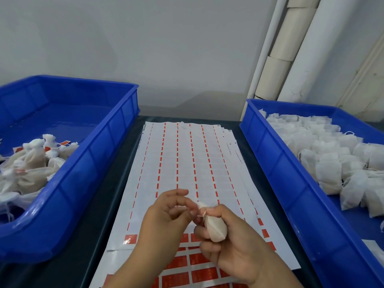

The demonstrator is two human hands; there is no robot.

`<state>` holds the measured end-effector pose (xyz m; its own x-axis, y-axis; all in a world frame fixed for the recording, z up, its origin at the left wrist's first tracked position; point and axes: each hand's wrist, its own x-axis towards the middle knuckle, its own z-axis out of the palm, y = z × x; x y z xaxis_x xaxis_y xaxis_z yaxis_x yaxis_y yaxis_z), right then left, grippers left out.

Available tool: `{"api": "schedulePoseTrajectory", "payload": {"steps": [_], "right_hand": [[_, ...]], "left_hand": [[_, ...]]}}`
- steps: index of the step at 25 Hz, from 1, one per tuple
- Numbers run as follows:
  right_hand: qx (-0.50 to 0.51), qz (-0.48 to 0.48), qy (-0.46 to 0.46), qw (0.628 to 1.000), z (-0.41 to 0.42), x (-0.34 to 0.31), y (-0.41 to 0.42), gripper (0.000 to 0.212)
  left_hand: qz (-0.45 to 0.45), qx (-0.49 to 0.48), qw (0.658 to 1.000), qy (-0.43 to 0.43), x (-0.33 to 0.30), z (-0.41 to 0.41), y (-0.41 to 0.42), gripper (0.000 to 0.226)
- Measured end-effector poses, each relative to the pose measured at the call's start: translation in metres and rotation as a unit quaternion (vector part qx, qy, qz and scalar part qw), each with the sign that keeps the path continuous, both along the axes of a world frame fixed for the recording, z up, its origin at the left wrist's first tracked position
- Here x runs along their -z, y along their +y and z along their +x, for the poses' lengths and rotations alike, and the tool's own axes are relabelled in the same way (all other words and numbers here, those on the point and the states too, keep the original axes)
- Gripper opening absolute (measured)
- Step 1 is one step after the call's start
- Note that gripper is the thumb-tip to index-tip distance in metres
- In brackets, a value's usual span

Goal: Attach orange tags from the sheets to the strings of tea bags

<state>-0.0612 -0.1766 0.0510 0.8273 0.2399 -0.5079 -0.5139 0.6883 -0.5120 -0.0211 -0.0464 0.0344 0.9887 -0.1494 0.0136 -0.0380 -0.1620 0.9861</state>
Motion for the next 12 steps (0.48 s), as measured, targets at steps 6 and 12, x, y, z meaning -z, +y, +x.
{"api": "schedulePoseTrajectory", "payload": {"steps": [6,12], "right_hand": [[0.031,-0.107,-0.014,0.994,-0.001,0.003,0.004,0.019],[0.05,-0.129,-0.003,0.99,-0.005,-0.001,0.005,0.014]], "left_hand": [[0.086,0.036,0.994,-0.062,-0.006,-0.011,0.002,0.016],[0.086,-0.004,0.996,0.03,-0.011,-0.009,0.001,0.024]]}}
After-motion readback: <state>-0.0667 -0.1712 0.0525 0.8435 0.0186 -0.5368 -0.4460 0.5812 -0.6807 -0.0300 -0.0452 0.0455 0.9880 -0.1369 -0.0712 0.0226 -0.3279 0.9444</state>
